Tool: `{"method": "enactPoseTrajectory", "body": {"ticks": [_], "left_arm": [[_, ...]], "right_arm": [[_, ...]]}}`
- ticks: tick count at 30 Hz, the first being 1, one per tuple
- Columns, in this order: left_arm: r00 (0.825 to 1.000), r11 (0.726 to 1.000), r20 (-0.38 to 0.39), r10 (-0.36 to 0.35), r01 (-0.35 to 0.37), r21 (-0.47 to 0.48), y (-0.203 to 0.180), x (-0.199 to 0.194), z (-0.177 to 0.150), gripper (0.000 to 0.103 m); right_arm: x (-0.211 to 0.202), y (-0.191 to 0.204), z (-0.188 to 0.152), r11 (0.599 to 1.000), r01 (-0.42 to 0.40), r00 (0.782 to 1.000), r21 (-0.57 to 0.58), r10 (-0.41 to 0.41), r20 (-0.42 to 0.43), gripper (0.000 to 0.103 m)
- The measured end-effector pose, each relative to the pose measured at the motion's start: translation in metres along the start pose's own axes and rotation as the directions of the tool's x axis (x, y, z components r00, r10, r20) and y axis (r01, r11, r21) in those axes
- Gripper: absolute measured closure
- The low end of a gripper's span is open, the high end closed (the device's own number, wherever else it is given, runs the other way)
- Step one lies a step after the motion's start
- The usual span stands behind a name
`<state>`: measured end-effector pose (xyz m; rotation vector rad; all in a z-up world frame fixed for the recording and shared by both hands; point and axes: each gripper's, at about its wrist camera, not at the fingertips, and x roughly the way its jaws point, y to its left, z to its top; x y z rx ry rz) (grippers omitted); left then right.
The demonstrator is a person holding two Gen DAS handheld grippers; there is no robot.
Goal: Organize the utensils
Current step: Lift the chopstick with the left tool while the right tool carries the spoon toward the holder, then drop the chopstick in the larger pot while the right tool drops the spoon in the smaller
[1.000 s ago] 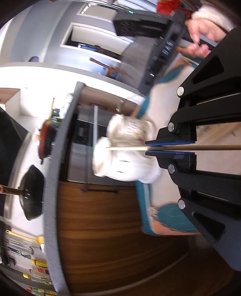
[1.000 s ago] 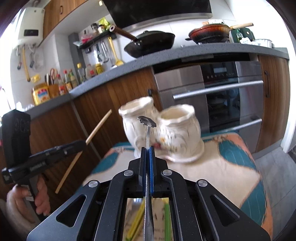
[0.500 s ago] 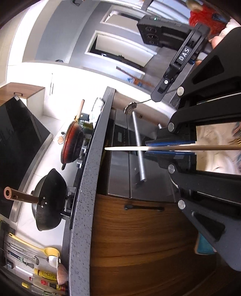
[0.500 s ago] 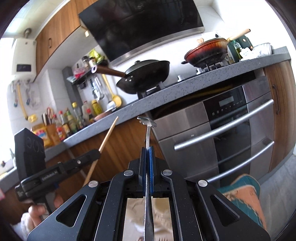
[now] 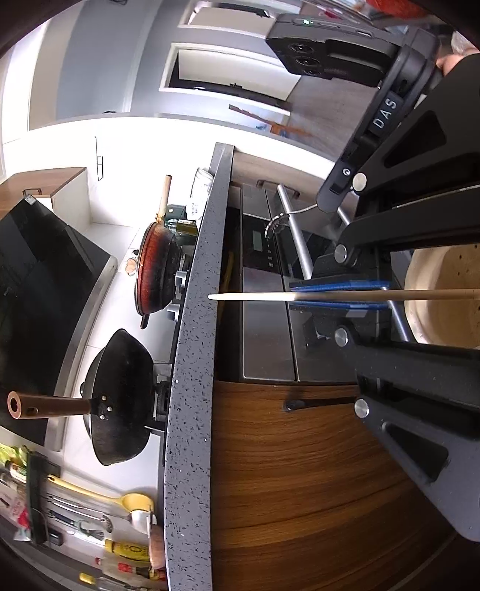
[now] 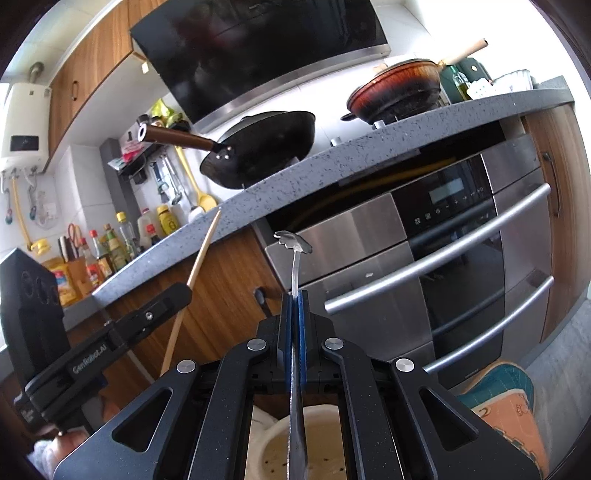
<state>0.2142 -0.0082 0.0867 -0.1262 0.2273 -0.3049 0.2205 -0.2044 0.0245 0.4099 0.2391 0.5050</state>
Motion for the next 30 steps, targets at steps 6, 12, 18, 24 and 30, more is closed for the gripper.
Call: {"method": "enactPoseTrajectory", "body": {"ticks": [6, 12, 18, 24, 30], "left_arm": [[1.000, 1.000, 0.007, 0.004, -0.004, -0.018, 0.007, 0.000, -0.008, 0.098], [1.000, 0.999, -0.012, 0.019, -0.020, -0.034, 0.011, 0.001, -0.016, 0.098], [0.999, 0.999, -0.014, 0.030, -0.031, -0.021, 0.010, -0.010, -0.025, 0.098], [0.998, 0.999, -0.049, 0.032, -0.032, 0.000, 0.010, -0.024, -0.033, 0.098], [0.991, 0.999, -0.131, 0.031, -0.028, 0.022, 0.010, -0.027, -0.038, 0.098]], "right_arm": [[0.005, -0.001, -0.006, 0.999, 0.040, 0.999, -0.022, -0.040, 0.006, 0.099], [0.008, -0.001, -0.010, 0.995, 0.088, 0.996, -0.052, -0.087, 0.015, 0.099], [0.004, 0.002, -0.014, 0.990, 0.109, 0.994, -0.091, -0.111, -0.019, 0.099], [-0.013, 0.004, -0.023, 0.987, 0.107, 0.991, -0.121, -0.115, -0.063, 0.099], [-0.021, 0.009, -0.034, 0.980, 0.113, 0.983, -0.165, -0.135, -0.128, 0.101]]}}
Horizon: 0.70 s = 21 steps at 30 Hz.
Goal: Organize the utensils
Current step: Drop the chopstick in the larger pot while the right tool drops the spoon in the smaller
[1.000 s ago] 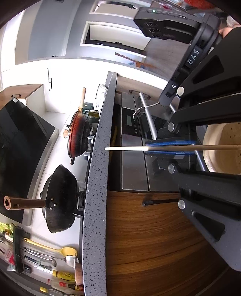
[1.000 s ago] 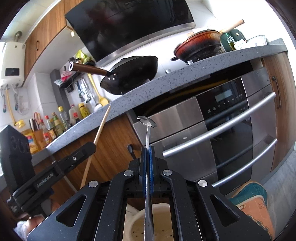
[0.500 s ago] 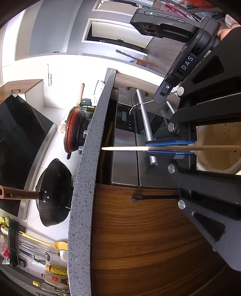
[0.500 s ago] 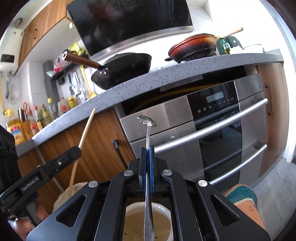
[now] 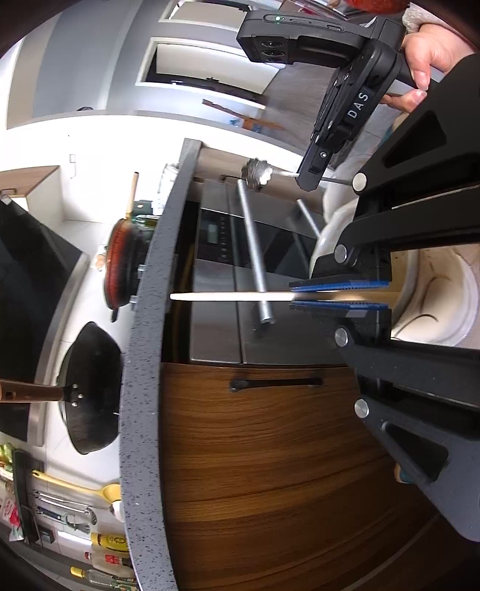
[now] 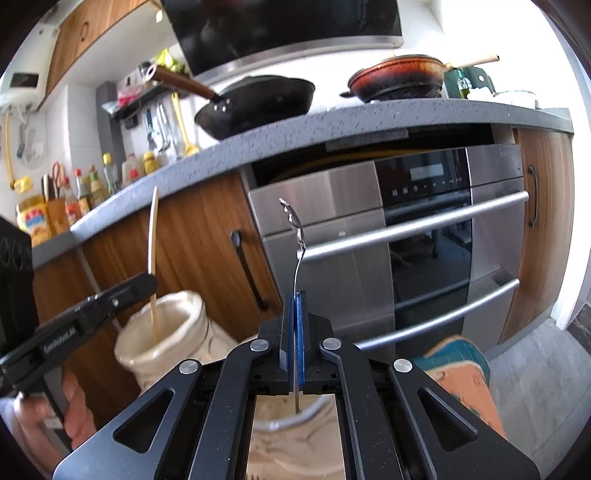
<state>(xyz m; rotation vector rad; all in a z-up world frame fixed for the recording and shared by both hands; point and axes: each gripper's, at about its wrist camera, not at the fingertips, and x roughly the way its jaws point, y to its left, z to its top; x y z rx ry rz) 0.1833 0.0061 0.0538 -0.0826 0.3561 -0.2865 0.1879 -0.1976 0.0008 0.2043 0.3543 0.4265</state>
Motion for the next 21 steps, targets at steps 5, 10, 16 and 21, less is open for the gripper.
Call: {"method": "enactPoseTrajectory", "body": {"ticks": [5, 10, 16, 21], "left_arm": [[0.997, 1.000, -0.067, 0.029, -0.029, 0.001, -0.0007, 0.0084, -0.0042, 0.098], [0.996, 0.999, -0.073, 0.048, -0.046, 0.025, -0.0052, 0.0076, -0.0050, 0.098], [0.996, 0.999, -0.073, 0.054, -0.053, 0.010, -0.0029, 0.0061, -0.0060, 0.097], [0.997, 0.998, -0.057, 0.057, -0.057, 0.009, -0.0036, -0.0002, -0.0041, 0.083]], "right_arm": [[0.0020, -0.0001, -0.0058, 1.000, 0.012, 0.999, 0.000, -0.012, -0.046, 0.101], [0.0017, 0.0000, -0.0068, 1.000, 0.010, 0.998, 0.000, -0.010, -0.064, 0.101], [0.0024, 0.0029, -0.0069, 1.000, 0.013, 0.997, -0.014, -0.015, -0.077, 0.100], [0.0005, 0.0005, -0.0047, 1.000, 0.016, 0.997, -0.003, -0.016, -0.076, 0.093]]}}
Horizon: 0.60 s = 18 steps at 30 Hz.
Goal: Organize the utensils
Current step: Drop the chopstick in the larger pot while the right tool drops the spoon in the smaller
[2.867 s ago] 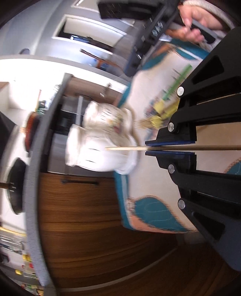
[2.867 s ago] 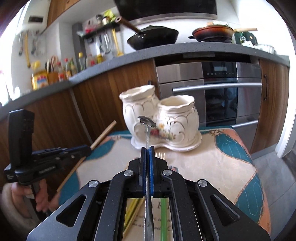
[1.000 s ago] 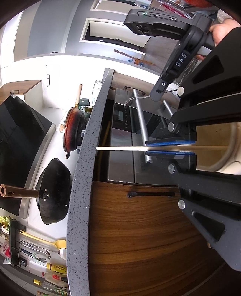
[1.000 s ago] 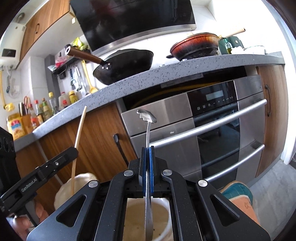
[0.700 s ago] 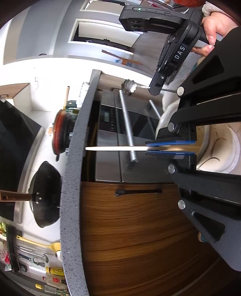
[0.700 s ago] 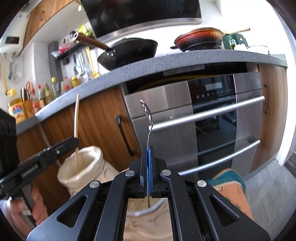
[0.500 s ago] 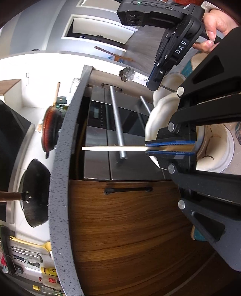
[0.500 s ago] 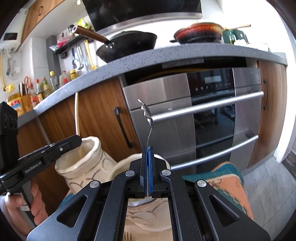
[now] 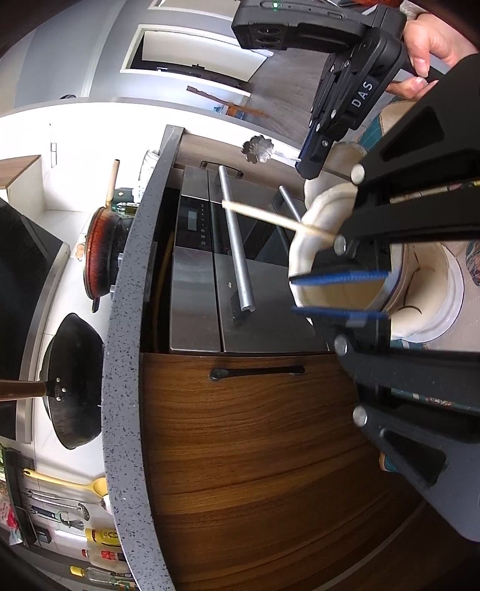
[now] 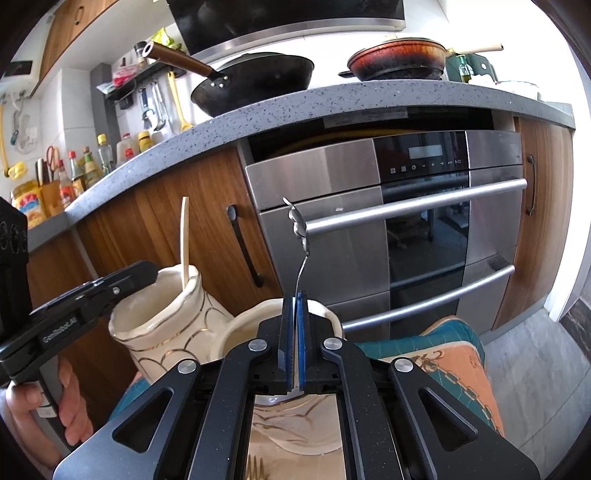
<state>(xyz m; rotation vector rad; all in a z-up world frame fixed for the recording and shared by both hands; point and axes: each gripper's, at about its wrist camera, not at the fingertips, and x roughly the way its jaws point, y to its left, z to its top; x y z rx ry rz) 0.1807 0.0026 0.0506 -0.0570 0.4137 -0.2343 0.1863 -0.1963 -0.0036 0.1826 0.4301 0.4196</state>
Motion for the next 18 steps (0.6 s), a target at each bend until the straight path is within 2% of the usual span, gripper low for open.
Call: {"method": "enactPoseTrajectory", "body": {"ticks": [1, 2, 3, 5, 6, 7, 8, 10, 11, 13, 15, 18], "left_arm": [[1.000, 1.000, 0.007, 0.004, -0.004, 0.001, -0.001, -0.003, 0.001, 0.078], [1.000, 1.000, 0.019, 0.014, -0.014, 0.004, -0.002, -0.007, 0.001, 0.066], [0.999, 1.000, 0.028, 0.016, -0.016, 0.005, -0.002, -0.010, 0.002, 0.060], [0.999, 1.000, 0.045, 0.008, -0.008, 0.005, -0.003, -0.018, 0.003, 0.056], [0.998, 1.000, 0.055, 0.006, -0.007, 0.003, -0.004, -0.024, 0.003, 0.048], [0.998, 1.000, 0.063, 0.012, -0.012, 0.002, -0.004, -0.028, 0.004, 0.043], [0.997, 1.000, 0.081, 0.016, -0.016, 0.002, -0.005, -0.035, 0.004, 0.035], [0.994, 1.000, 0.105, 0.017, -0.018, 0.004, -0.005, -0.046, 0.003, 0.031], [0.993, 1.000, 0.112, 0.022, -0.023, 0.003, -0.006, -0.052, 0.003, 0.026], [0.992, 1.000, 0.127, 0.021, -0.021, -0.003, -0.006, -0.063, 0.002, 0.017], [0.988, 1.000, 0.154, 0.025, -0.024, -0.008, -0.007, -0.075, 0.000, 0.006], [0.979, 0.999, 0.200, 0.049, -0.048, -0.007, -0.011, -0.096, -0.005, 0.006]], "right_arm": [[-0.002, -0.001, 0.001, 1.000, -0.002, 1.000, 0.005, 0.001, 0.005, 0.083], [-0.004, -0.002, 0.001, 1.000, -0.001, 1.000, 0.011, 0.000, 0.013, 0.078], [-0.006, -0.002, 0.002, 1.000, 0.001, 1.000, 0.015, -0.001, 0.021, 0.074], [-0.012, -0.002, 0.003, 1.000, 0.002, 0.999, 0.020, -0.003, 0.035, 0.073], [-0.015, -0.002, 0.004, 1.000, 0.001, 0.999, 0.023, -0.002, 0.038, 0.068], [-0.018, -0.002, 0.004, 1.000, 0.001, 0.999, 0.027, -0.002, 0.042, 0.058], [-0.021, -0.001, 0.005, 1.000, -0.003, 0.999, 0.031, 0.001, 0.052, 0.053], [-0.028, 0.000, 0.006, 1.000, -0.006, 0.998, 0.030, 0.004, 0.068, 0.046], [-0.032, 0.002, 0.006, 1.000, -0.004, 0.997, 0.026, 0.002, 0.072, 0.044], [-0.040, 0.003, 0.007, 1.000, -0.010, 0.997, 0.029, 0.007, 0.083, 0.030], [-0.052, 0.004, 0.008, 0.999, -0.025, 0.995, 0.039, 0.021, 0.101, 0.023], [-0.066, 0.008, 0.008, 0.999, -0.028, 0.993, 0.040, 0.023, 0.119, 0.017]]}}
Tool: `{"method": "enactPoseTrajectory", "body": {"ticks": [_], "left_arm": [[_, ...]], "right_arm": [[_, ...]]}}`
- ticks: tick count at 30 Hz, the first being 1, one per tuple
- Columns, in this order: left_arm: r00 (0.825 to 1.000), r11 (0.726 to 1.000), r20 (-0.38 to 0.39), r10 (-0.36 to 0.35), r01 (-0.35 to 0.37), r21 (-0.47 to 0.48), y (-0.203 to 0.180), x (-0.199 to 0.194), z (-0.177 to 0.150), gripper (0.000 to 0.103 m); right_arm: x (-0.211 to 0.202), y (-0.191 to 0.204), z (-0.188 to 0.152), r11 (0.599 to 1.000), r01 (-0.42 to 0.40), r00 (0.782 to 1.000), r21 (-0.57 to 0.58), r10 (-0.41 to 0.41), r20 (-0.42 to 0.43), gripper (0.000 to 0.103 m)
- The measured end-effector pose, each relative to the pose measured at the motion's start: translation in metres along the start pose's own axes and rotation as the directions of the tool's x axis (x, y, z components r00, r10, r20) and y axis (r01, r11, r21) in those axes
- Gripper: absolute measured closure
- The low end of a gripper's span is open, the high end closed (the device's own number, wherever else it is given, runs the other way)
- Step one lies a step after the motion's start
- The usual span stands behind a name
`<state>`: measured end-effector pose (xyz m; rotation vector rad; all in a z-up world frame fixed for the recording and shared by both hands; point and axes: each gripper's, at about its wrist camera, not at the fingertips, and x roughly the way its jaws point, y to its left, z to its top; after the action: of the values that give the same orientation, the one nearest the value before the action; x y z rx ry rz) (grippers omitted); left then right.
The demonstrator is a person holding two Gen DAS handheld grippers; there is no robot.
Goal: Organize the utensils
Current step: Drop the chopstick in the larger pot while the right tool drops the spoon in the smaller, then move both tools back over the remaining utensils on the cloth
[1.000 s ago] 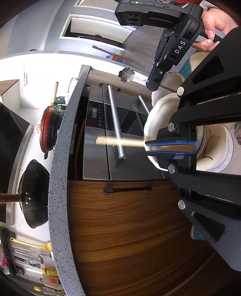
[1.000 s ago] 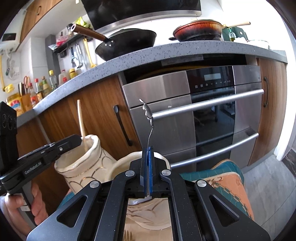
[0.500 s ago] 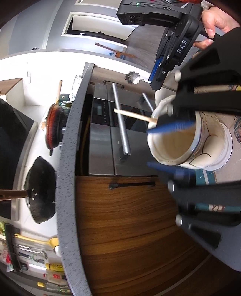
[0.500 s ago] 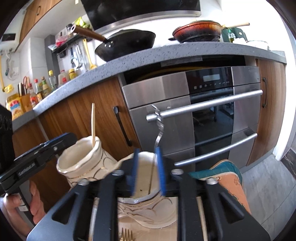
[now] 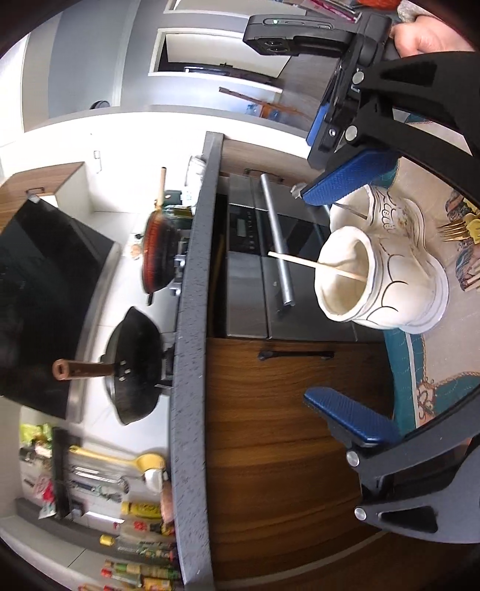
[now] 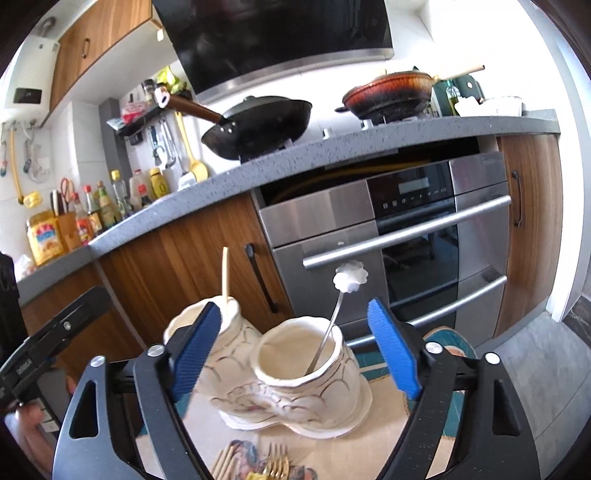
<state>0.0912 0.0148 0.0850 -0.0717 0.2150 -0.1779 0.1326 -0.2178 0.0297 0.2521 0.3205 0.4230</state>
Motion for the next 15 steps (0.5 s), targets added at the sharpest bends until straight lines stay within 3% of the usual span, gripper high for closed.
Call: {"method": "enactPoseTrajectory", "body": {"ticks": [3, 8, 15], "left_arm": [[0.999, 0.999, 0.029, 0.032, -0.032, 0.014, -0.002, -0.016, -0.004, 0.006], [0.998, 0.999, 0.029, 0.047, -0.048, 0.013, -0.006, -0.038, -0.022, 0.005], [0.996, 0.996, -0.027, 0.083, -0.082, 0.033, -0.004, -0.044, -0.055, 0.005]], "right_arm": [[-0.018, 0.005, -0.002, 1.000, -0.001, 1.000, -0.002, 0.001, 0.026, 0.008], [-0.039, 0.005, -0.010, 0.999, 0.047, 0.998, 0.005, -0.047, 0.027, 0.005], [-0.056, -0.002, -0.036, 0.966, 0.257, 0.966, -0.025, -0.257, -0.003, 0.005]]}}
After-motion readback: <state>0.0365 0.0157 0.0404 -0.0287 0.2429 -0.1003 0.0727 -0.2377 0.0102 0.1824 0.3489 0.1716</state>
